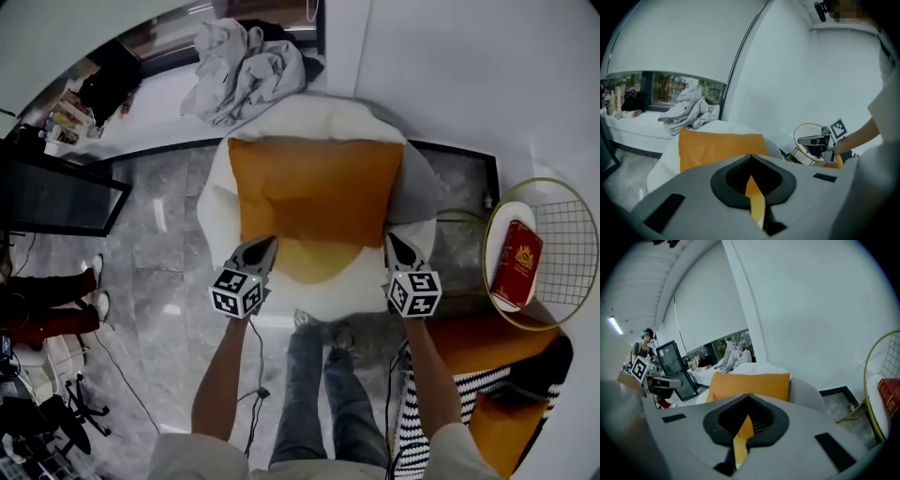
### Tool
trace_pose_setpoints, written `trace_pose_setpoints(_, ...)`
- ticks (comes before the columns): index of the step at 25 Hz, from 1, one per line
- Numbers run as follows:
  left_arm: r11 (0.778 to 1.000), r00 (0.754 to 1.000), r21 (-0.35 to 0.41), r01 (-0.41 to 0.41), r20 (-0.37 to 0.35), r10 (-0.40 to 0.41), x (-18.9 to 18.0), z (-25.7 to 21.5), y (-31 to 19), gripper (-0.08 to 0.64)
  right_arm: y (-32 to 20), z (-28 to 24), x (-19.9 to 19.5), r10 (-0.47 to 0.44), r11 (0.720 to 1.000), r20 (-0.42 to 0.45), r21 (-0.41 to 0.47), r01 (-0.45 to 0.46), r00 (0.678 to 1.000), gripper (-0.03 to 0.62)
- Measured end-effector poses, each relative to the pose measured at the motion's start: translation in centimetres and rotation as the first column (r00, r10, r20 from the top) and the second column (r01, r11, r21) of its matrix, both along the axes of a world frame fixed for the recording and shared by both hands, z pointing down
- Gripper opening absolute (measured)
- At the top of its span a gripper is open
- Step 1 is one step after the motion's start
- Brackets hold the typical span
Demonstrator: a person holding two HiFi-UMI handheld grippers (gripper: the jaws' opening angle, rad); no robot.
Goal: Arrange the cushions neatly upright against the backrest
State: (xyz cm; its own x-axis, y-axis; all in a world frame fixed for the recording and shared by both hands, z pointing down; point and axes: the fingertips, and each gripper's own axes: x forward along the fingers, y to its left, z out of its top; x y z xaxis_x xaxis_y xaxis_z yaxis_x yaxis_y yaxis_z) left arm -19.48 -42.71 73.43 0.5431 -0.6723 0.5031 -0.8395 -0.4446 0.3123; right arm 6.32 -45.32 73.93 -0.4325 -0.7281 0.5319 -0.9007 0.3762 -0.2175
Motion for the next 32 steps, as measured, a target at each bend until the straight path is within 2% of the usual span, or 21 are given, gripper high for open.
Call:
trace_pose_setpoints(4, 0.995, 0.999, 0.098, -0.032, 0.021, 0.030, 1.8, -6.2, 3.1, 0.029, 3.3, -5.9, 1.2, 0.008, 0.998, 0.052, 0.064, -0.011, 0.999, 0.028)
trace_pose_setpoints(8, 0.978, 0.997, 0.197, -0.071, 0.042, 0.064, 3.2, -12.6, 6.7, 0.029, 7.9, -11.5, 0.6, -0.066, 0.991, 0.024, 0.122, 0.062, 0.998, 0.028)
trace_pose_setpoints(13, 0.971, 1.000, 0.237, 0.002, -0.014, 0.002, 3.7, -18.9, 12.1, 0.029, 13.9, -19.0, -0.1, -0.107, 0.975, -0.010, 0.196, 0.107, 0.994, 0.028)
trace_pose_setpoints(18, 0.962, 0.999, 0.270, 0.037, -0.030, -0.030, 3.6, -24.3, 16.9, 0.029, 18.3, -25.2, -0.9, -0.137, 0.961, 0.029, 0.244, 0.126, 0.990, 0.026)
trace_pose_setpoints(20, 0.952, 0.999, 0.301, 0.046, -0.036, -0.037, 3.4, -26.6, 17.8, 0.029, 19.0, -27.2, -1.1, -0.150, 0.955, 0.059, 0.266, 0.129, 0.987, 0.028)
trace_pose_setpoints(23, 0.936, 0.998, 0.345, 0.069, -0.036, -0.061, 2.8, -29.7, 18.7, 0.029, 19.7, -29.4, -1.0, -0.170, 0.944, 0.044, 0.292, 0.150, 0.984, 0.028)
trace_pose_setpoints(32, 0.905, 0.998, 0.419, 0.070, -0.019, -0.068, 3.3, -34.0, 20.5, 0.029, 20.2, -33.9, 0.1, -0.179, 0.916, 0.009, 0.366, 0.163, 0.984, 0.028)
